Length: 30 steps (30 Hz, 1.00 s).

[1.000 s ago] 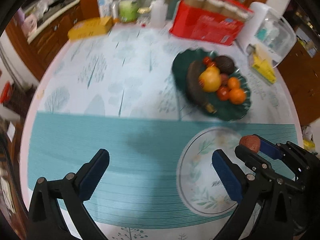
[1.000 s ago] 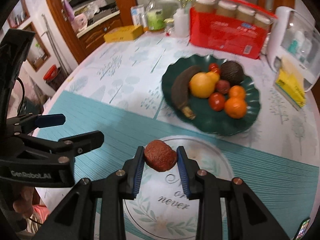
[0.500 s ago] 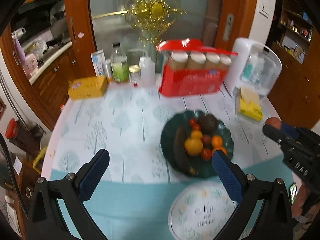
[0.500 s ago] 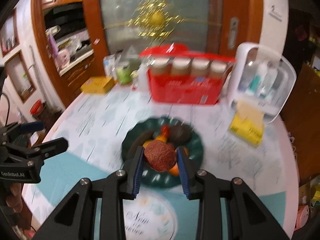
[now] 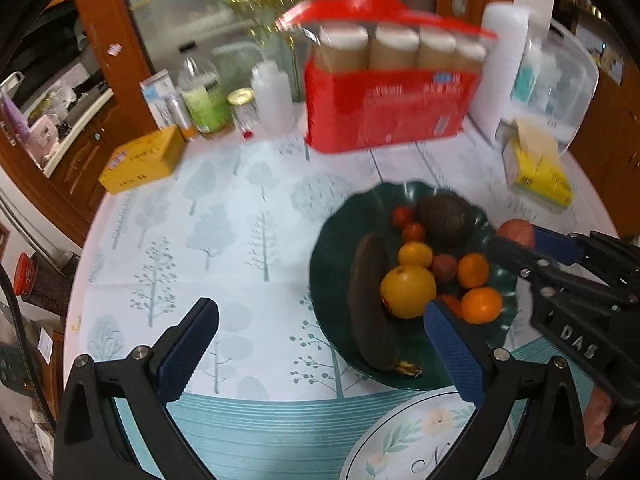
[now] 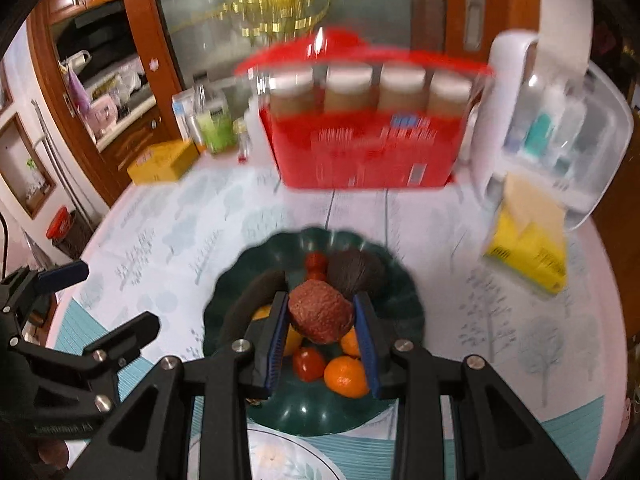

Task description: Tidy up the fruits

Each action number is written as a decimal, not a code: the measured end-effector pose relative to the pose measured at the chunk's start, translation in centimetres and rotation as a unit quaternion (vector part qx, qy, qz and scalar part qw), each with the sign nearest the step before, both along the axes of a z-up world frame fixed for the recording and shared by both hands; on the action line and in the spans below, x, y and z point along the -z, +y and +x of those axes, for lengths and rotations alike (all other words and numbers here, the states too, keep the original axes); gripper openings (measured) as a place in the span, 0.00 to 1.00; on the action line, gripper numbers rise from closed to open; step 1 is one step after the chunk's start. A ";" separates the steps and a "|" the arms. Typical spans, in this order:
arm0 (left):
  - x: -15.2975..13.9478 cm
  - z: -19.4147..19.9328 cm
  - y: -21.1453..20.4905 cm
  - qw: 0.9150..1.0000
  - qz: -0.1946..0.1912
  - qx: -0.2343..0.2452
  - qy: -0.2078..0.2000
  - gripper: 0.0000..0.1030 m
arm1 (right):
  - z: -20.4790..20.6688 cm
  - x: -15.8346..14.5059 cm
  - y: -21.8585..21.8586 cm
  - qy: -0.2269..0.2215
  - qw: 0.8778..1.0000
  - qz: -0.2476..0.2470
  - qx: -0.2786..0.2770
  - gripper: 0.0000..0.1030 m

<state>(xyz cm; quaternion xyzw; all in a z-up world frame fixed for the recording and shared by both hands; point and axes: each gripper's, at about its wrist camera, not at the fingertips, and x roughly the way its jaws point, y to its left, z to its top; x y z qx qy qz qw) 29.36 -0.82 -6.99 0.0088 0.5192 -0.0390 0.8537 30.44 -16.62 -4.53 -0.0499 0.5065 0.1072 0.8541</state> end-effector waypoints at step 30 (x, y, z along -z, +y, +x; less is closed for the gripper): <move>4.5 0.0 1.0 0.996 -0.051 -0.028 0.066 0.99 | 0.2 5.1 -0.4 0.075 0.996 0.049 0.011 0.44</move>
